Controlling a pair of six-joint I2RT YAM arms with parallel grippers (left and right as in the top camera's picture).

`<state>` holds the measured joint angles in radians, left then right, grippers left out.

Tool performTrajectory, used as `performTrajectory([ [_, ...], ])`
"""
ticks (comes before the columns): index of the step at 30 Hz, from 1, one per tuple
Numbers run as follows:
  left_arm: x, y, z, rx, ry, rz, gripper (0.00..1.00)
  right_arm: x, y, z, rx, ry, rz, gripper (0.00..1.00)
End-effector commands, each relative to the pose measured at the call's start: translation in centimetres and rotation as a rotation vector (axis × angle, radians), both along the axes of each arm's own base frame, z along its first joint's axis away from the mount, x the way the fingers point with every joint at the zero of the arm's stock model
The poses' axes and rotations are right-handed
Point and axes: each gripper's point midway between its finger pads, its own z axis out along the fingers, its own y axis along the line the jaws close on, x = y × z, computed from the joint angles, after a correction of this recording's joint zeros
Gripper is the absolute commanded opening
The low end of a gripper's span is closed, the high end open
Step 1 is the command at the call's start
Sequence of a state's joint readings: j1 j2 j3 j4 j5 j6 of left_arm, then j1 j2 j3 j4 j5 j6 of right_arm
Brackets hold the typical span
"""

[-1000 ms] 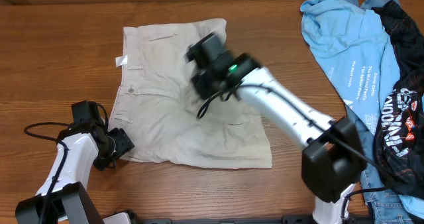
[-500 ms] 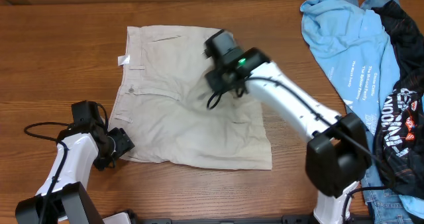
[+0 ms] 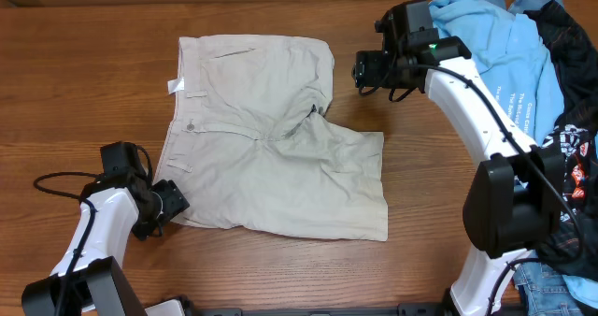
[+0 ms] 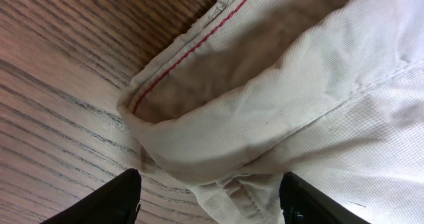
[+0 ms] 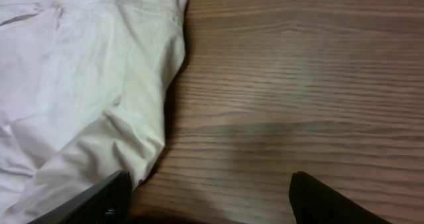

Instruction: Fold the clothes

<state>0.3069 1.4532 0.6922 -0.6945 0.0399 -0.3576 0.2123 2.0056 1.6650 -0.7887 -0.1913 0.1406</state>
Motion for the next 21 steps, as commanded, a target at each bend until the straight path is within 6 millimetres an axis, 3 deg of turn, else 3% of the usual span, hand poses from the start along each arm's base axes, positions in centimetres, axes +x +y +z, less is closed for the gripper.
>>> performTrajectory([
  [1, -0.3, 0.1, -0.2, 0.013, 0.010, -0.022, 0.70, -0.8, 3.1, -3.0, 0.116, 0.080, 0.117, 0.80],
  [3, -0.3, 0.1, -0.2, 0.013, 0.010, -0.022, 0.70, -1.1, 4.9, -4.4, 0.167, 0.098, 0.188, 0.80],
  [11, -0.5, 0.0, -0.2, 0.011, 0.016, -0.022, 0.71, -2.5, 8.8, -8.9, 0.131, 0.145, 0.285, 0.81],
  [15, -0.4, 0.0, -0.2, 0.012, 0.015, -0.022, 0.71, -3.3, 11.1, -9.2, 0.124, 0.126, 0.358, 0.84],
  [17, -0.5, 0.0, -0.2, 0.011, 0.016, -0.022, 0.71, -3.1, 11.9, -9.1, 0.116, 0.096, 0.371, 0.67],
  [19, -0.6, 0.0, -0.2, 0.010, 0.020, -0.022, 0.71, -2.1, 11.4, -9.1, 0.071, 0.073, 0.318, 0.16],
  [20, -0.6, 0.0, -0.2, 0.010, 0.021, -0.022, 0.71, -1.6, 10.8, -9.1, 0.043, 0.073, 0.266, 0.04],
  [21, -0.6, 0.0, -0.2, 0.010, 0.021, -0.022, 0.71, -1.3, 10.2, -8.8, 0.012, 0.073, 0.229, 0.04],
])
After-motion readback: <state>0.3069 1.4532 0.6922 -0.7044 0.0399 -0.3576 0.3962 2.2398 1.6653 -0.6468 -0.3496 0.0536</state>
